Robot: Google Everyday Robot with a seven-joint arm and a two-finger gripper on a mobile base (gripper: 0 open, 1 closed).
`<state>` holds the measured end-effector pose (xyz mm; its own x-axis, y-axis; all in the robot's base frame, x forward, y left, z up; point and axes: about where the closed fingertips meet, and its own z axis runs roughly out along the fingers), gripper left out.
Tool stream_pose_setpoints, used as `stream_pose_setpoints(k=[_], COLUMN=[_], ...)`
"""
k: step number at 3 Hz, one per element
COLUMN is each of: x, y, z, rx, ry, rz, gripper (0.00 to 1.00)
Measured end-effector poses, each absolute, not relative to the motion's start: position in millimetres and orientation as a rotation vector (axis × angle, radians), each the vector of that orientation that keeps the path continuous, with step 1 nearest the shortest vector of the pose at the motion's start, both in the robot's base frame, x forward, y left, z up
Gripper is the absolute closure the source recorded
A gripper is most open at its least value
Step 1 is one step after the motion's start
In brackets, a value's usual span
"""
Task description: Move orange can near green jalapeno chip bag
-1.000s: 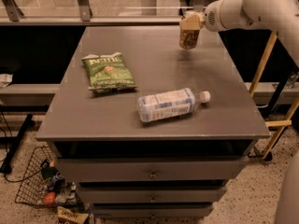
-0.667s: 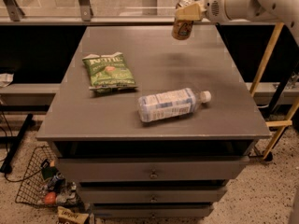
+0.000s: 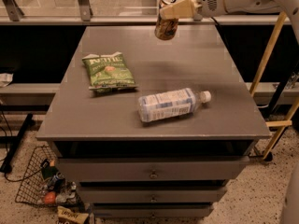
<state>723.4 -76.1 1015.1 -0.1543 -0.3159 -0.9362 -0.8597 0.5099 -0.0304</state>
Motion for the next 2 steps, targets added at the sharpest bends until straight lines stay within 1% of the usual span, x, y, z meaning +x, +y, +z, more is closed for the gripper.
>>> stream_pose_setpoints(k=[1, 2], x=[717.8, 698.2], y=[-53.0, -19.8], z=[1004.4, 991.7], rx=[-1.06, -1.149], ry=[1.731, 1.728], rz=[0.692, 0.755], gripper=[1.0, 1.0])
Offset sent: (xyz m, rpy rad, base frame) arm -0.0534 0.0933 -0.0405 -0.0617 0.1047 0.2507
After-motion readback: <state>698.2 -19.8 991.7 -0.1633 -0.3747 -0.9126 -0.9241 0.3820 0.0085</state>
